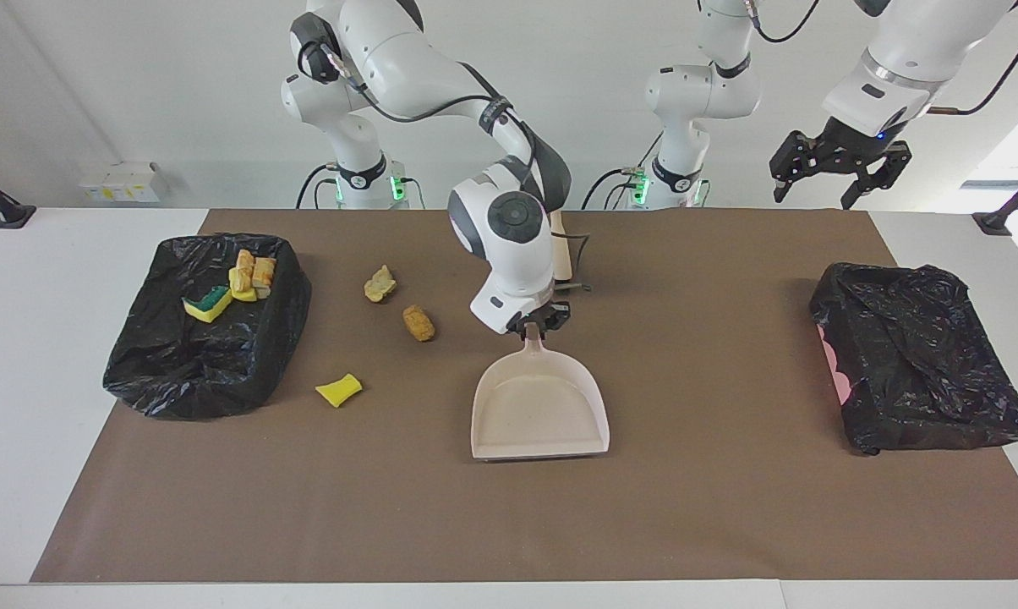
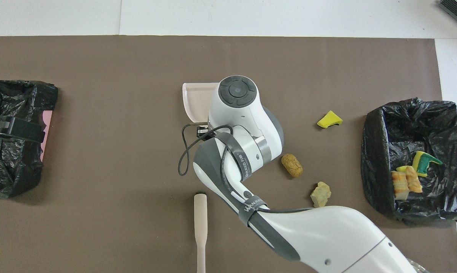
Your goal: Sweep and dump trash in bin
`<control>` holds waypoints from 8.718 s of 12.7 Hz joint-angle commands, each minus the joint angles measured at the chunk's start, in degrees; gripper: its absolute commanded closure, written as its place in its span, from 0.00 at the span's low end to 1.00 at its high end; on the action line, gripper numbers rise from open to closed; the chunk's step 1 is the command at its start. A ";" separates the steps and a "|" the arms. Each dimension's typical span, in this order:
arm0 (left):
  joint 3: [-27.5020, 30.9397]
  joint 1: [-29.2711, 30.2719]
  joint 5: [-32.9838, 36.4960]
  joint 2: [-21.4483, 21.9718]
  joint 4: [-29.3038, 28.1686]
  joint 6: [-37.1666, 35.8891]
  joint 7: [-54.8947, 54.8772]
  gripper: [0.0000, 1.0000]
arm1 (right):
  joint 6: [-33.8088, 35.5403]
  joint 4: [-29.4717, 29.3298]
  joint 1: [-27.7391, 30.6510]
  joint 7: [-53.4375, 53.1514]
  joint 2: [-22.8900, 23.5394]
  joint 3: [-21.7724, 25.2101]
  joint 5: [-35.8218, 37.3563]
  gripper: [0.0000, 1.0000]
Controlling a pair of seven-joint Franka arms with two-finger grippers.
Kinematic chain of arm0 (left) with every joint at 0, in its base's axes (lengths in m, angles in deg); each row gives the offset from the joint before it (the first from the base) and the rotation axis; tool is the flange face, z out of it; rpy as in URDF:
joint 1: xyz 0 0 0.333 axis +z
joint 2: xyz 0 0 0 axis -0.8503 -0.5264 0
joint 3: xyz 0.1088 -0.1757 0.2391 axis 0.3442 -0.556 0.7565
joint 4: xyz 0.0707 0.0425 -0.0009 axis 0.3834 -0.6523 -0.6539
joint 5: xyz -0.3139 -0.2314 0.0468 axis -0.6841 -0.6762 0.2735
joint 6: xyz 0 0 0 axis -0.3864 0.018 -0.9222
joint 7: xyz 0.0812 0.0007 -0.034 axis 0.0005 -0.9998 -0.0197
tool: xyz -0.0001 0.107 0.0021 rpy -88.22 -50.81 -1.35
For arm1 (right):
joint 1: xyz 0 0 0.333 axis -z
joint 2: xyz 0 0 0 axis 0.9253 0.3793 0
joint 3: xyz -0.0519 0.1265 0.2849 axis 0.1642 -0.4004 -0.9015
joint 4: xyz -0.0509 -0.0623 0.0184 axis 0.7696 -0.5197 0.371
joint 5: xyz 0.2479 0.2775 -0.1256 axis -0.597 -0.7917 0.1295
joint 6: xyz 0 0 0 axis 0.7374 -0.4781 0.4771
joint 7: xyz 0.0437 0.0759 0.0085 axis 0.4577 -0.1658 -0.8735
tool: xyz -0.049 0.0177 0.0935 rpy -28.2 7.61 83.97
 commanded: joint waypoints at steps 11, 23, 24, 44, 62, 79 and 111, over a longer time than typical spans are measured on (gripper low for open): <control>-0.45 -0.08 0.61 1.47 -2.06 3.21 0.22 0.00 | 5.29 15.86 -2.58 -3.90 -16.23 -0.29 -4.35 0.00; -16.69 -0.43 1.13 -6.68 -14.29 26.76 9.40 0.00 | -5.96 43.30 -19.19 -17.33 -31.28 -0.37 -4.35 0.11; -18.19 -0.52 1.14 -7.92 -14.37 29.39 13.62 0.00 | -6.58 44.27 -20.07 -18.40 -31.19 -0.37 -4.44 0.12; -28.75 -6.32 19.15 -25.52 -14.29 37.87 43.72 0.39 | -7.04 44.55 -21.32 -18.49 -30.49 -0.20 -10.51 1.00; -26.65 3.96 12.12 -14.53 -14.81 22.38 -25.94 1.00 | 18.30 53.83 9.88 -21.66 -47.43 -0.02 1.71 1.00; -26.56 3.26 17.84 -8.21 -35.11 43.22 -47.51 1.00 | -0.96 49.93 9.36 -9.18 -34.55 -0.29 -7.52 1.00; -26.56 3.43 17.13 -6.62 -38.63 47.79 -35.82 1.00 | 7.07 35.21 32.56 26.50 -25.39 -1.16 19.73 1.00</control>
